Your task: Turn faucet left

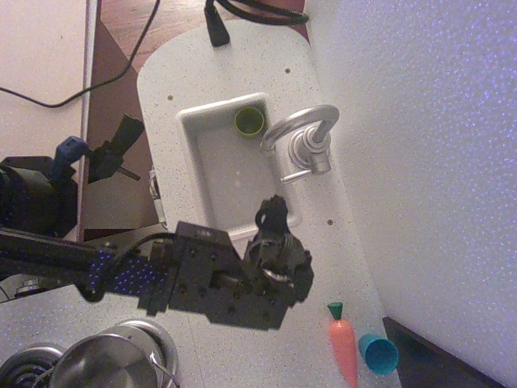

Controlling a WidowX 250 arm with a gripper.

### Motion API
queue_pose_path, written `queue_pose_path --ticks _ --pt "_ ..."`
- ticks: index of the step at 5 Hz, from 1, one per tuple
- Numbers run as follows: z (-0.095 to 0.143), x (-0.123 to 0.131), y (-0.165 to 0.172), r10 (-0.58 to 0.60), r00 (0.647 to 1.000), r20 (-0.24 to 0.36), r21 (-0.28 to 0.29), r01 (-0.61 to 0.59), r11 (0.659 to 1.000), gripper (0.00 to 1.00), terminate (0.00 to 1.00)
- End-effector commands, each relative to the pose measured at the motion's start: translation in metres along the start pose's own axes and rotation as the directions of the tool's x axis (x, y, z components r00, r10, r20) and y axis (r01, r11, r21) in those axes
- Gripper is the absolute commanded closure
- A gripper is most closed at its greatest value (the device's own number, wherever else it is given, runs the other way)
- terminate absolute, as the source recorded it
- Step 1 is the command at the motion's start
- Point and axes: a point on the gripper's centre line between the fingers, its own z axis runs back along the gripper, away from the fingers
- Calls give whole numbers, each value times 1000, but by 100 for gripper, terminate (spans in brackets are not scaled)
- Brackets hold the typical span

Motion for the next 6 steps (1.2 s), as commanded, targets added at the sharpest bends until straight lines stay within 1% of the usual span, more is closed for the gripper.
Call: queue_pose_path --ticks 1,2,3,4,5,6 --pt "22 -17 52 125 989 73 73 -130 989 0 0" --pt "21 -23 67 170 983 65 80 -175 981 0 0" --pt "18 -24 69 167 984 61 94 -172 981 0 0" --pt "9 -30 92 192 981 42 147 -196 970 0 0" --pt "12 -34 111 218 974 56 187 -225 956 0 0" --pt "19 -33 124 238 969 67 206 -246 947 0 0"
